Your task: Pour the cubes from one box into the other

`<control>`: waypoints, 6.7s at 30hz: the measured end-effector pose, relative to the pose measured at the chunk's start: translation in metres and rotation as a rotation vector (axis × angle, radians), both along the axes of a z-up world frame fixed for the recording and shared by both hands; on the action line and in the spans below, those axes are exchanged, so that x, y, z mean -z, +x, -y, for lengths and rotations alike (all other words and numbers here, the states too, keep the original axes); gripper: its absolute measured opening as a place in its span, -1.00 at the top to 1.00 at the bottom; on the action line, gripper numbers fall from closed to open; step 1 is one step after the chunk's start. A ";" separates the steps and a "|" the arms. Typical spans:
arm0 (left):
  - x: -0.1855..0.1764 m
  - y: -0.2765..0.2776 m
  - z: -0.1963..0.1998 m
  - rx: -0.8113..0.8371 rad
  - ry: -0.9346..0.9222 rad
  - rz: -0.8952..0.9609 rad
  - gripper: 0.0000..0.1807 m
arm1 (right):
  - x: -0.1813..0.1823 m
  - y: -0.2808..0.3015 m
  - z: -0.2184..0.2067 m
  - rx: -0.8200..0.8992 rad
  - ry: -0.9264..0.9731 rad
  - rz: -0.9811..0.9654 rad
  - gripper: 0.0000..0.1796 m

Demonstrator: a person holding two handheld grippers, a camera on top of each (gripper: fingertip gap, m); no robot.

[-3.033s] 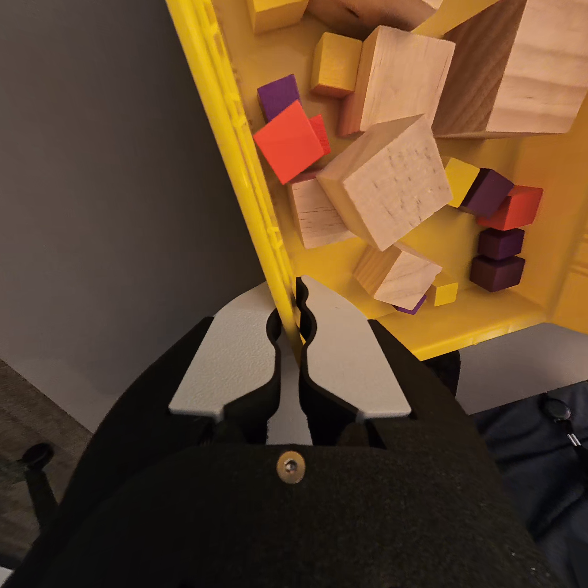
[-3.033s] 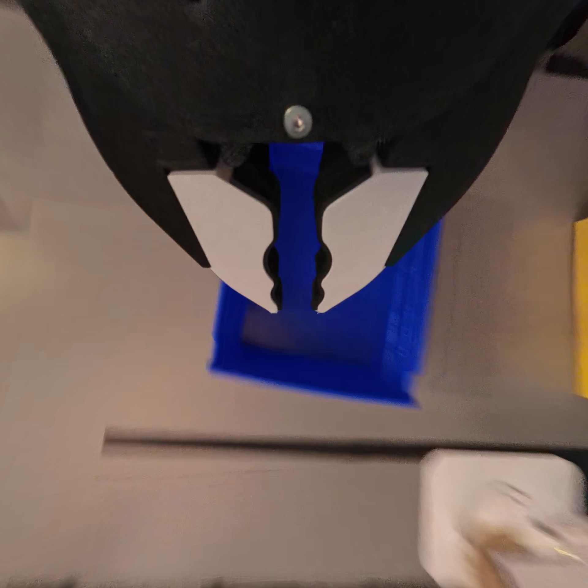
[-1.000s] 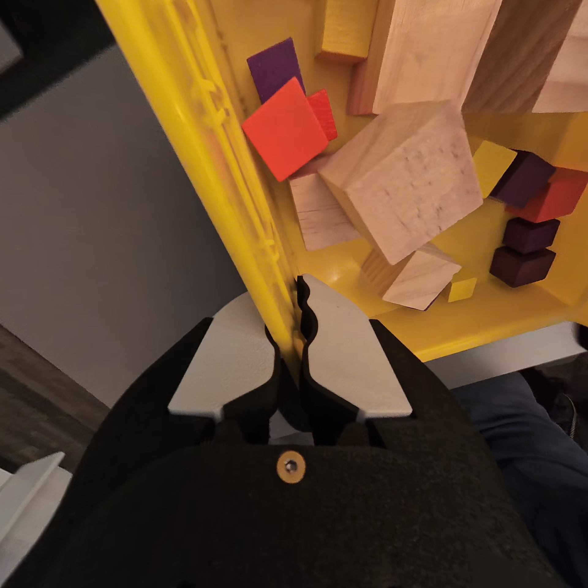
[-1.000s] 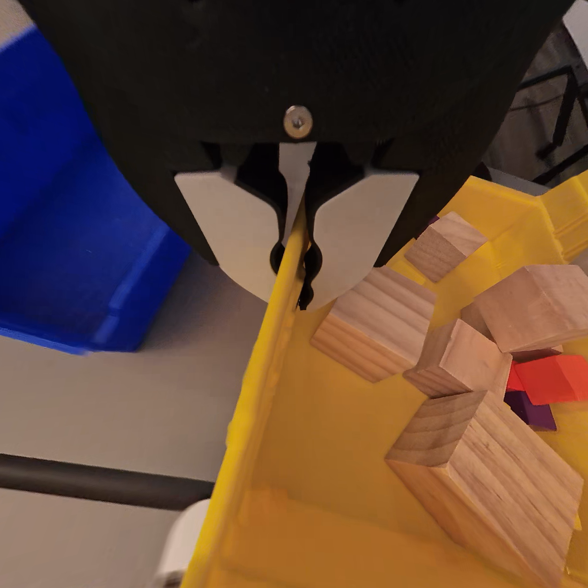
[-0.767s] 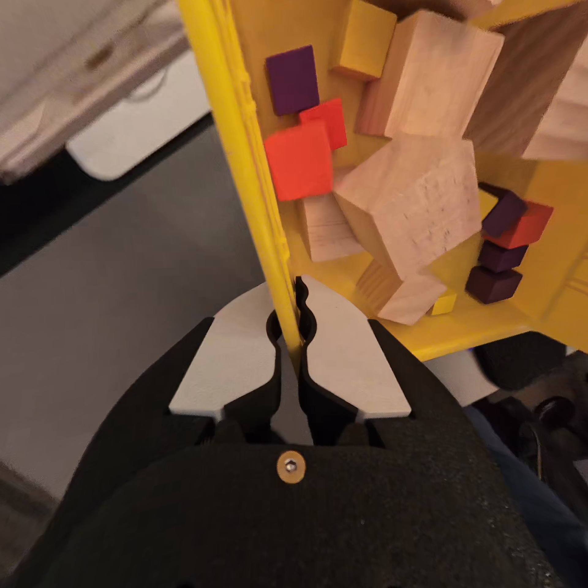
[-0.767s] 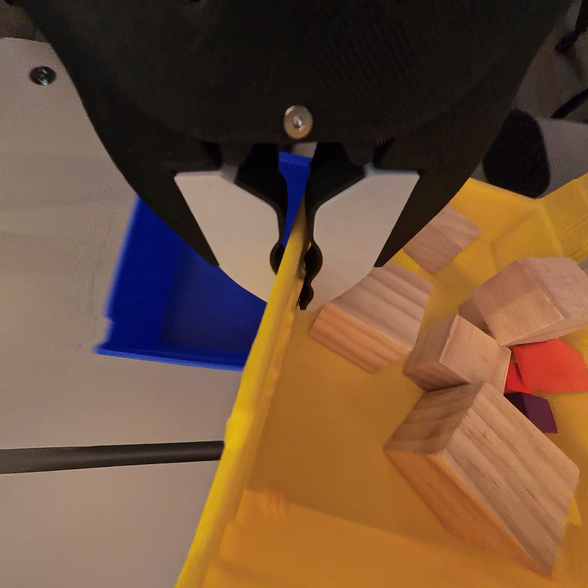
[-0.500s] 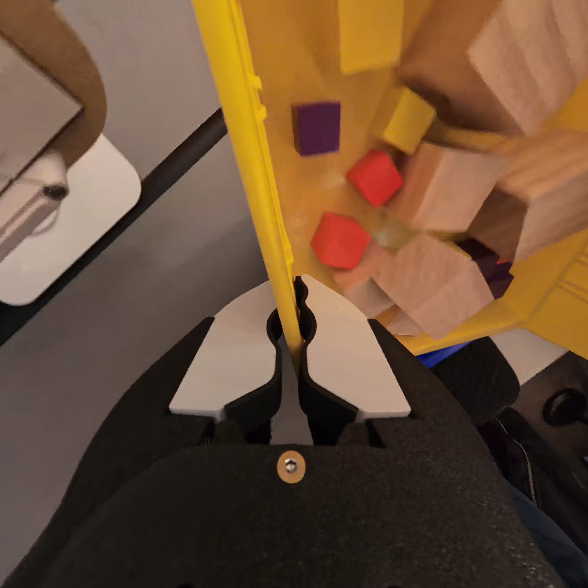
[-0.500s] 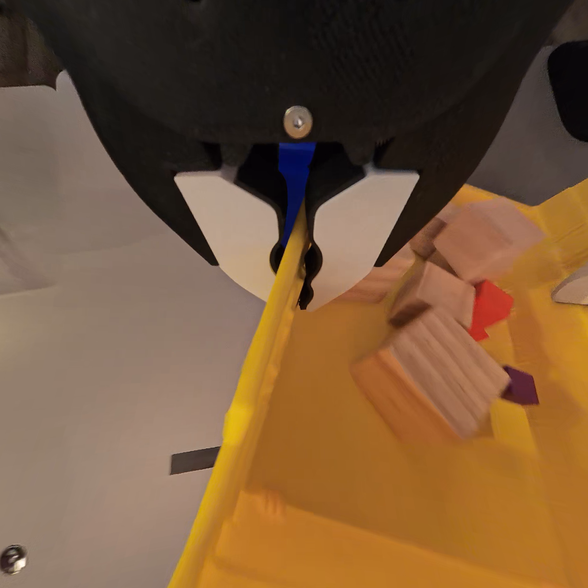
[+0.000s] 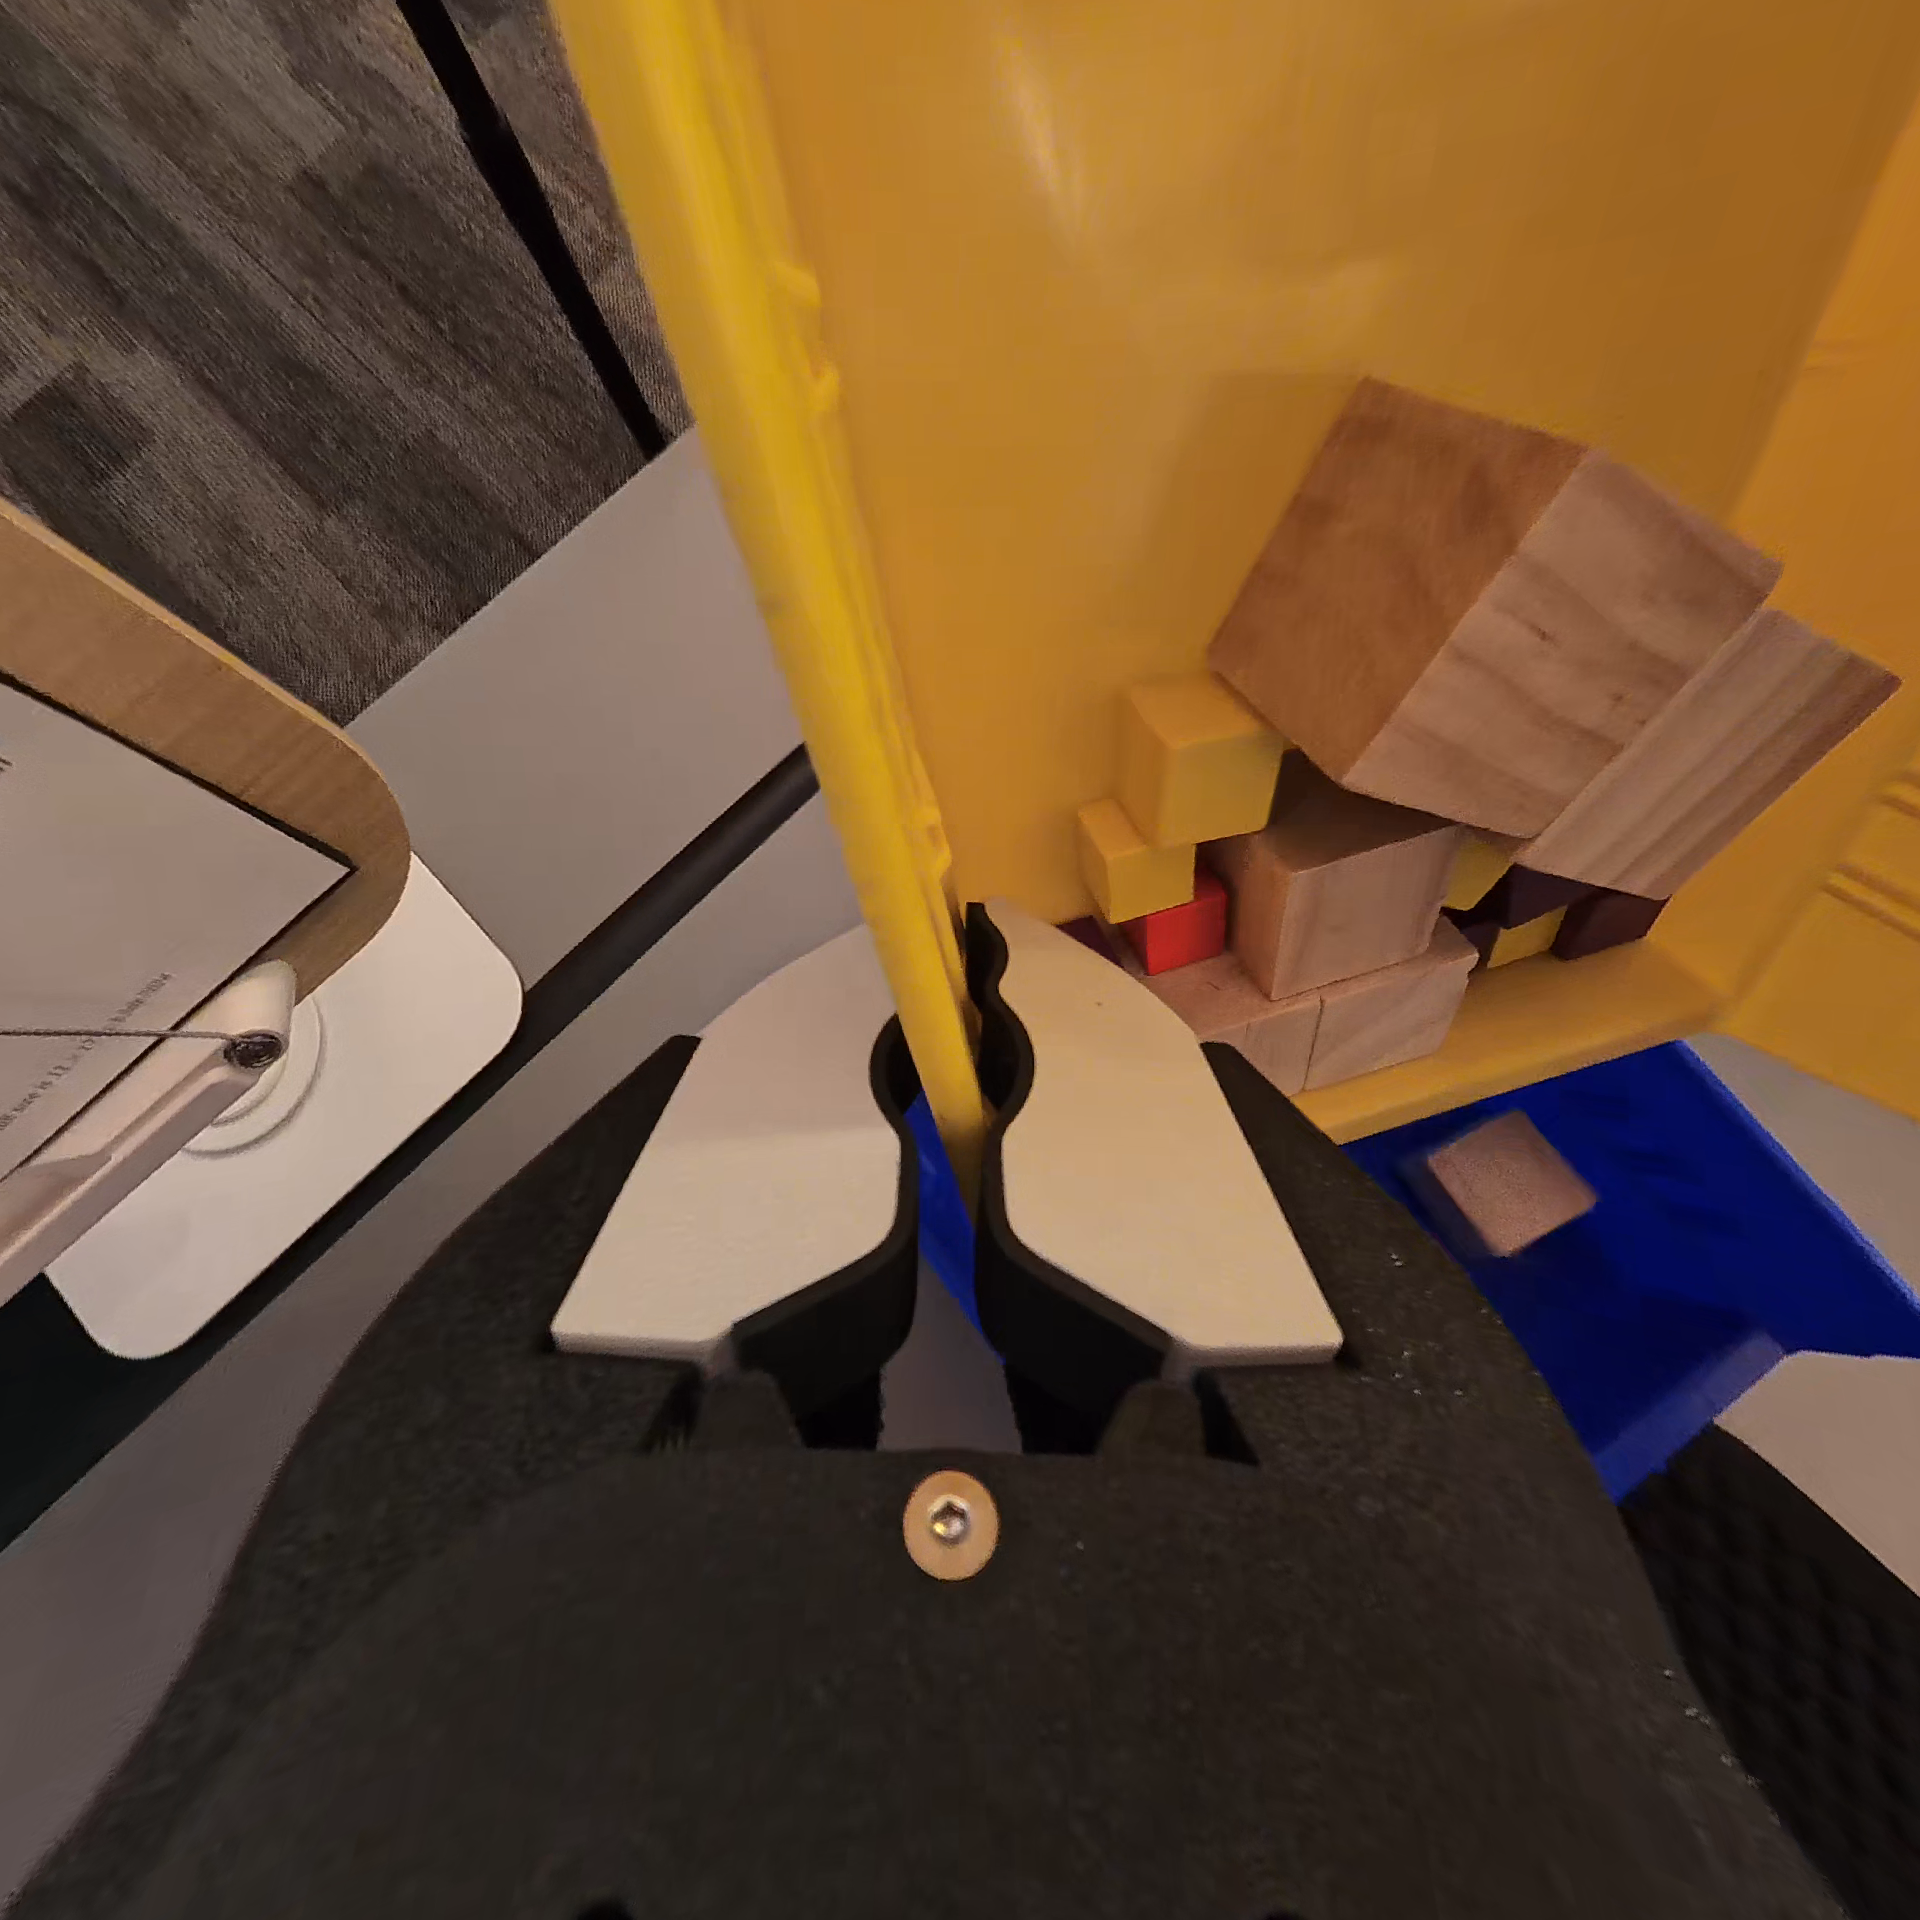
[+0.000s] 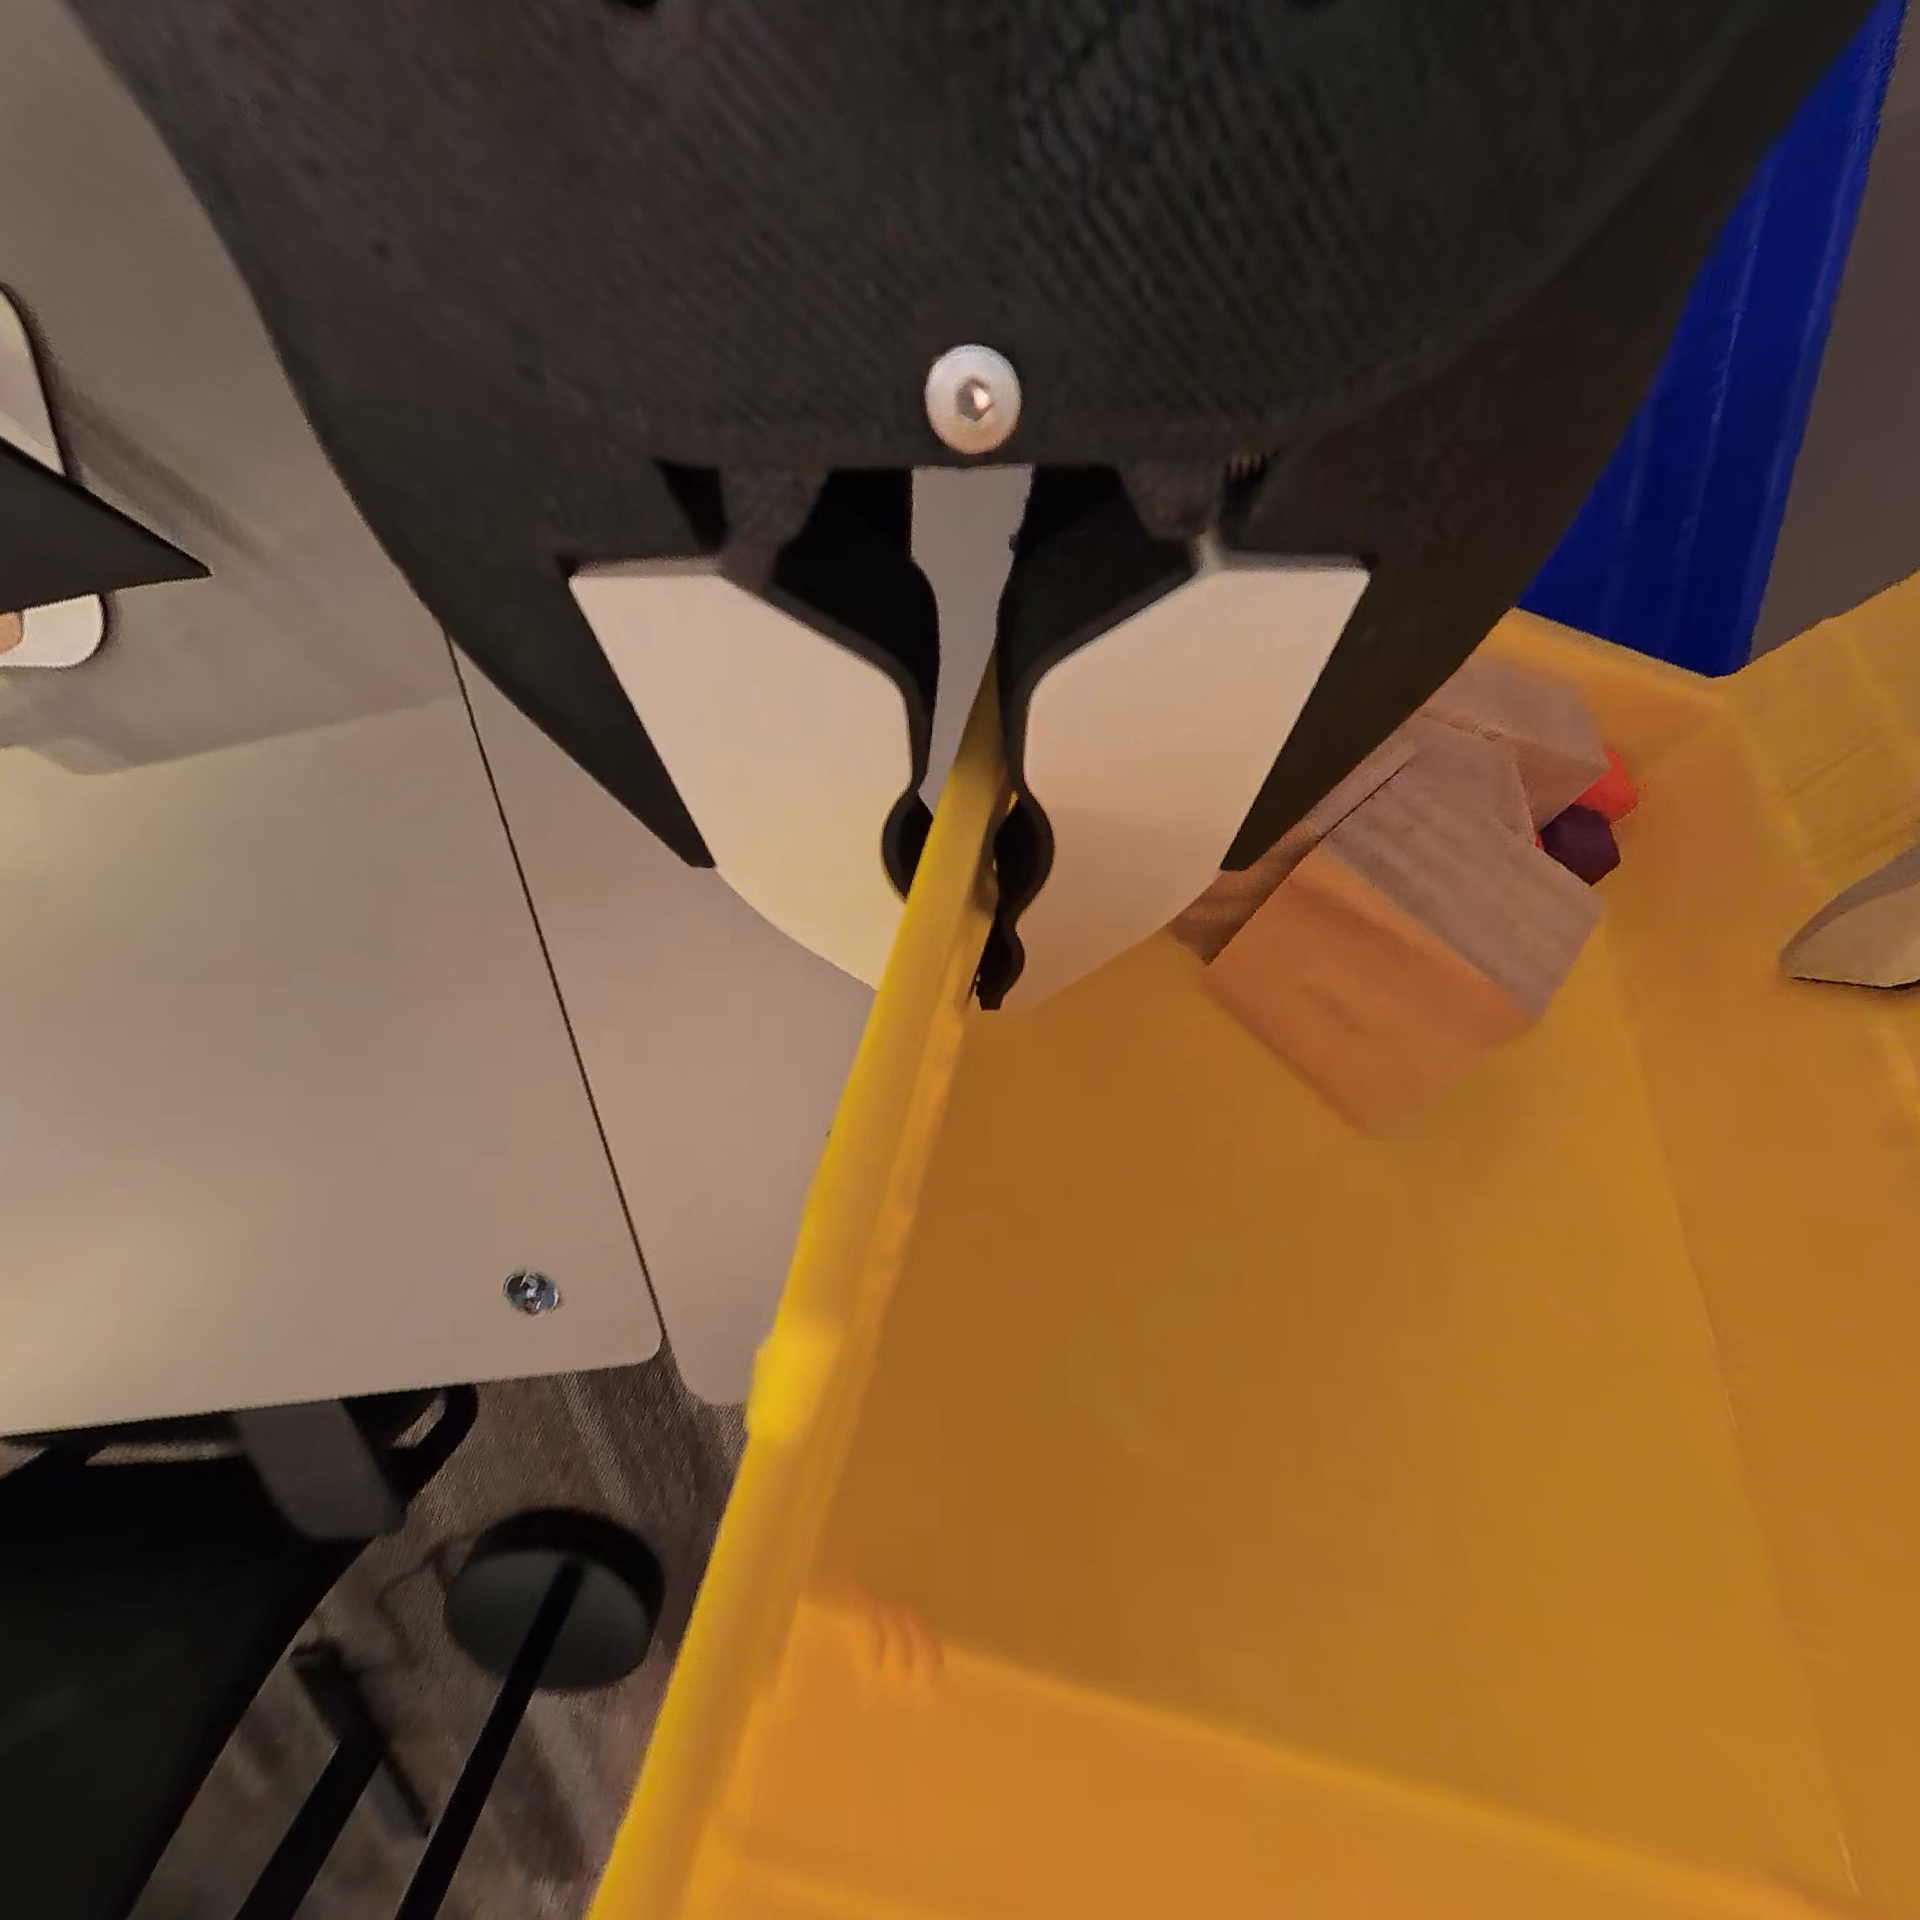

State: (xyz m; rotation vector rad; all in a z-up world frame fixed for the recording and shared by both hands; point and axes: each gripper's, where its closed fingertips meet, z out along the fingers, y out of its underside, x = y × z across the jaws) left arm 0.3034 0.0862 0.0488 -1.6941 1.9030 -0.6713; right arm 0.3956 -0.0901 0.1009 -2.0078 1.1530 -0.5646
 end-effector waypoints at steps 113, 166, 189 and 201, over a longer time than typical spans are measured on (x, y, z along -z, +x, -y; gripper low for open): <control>0.147 -0.116 0.023 0.082 -0.213 -0.613 0.47 | 0.110 0.010 0.215 0.071 -0.239 -0.388 0.91; 0.143 -0.410 -0.351 -0.418 -0.260 -0.795 0.92 | 0.091 -0.037 -0.072 -0.084 -0.254 -0.345 0.74; 0.145 -0.430 -0.353 -0.476 -0.362 -0.697 0.94 | 0.179 -0.382 -0.392 -0.709 -0.271 -0.546 0.42; 0.159 -0.431 -0.343 -0.508 -0.330 -0.747 0.91 | 0.215 -0.382 -0.390 -0.561 -0.397 -0.687 0.93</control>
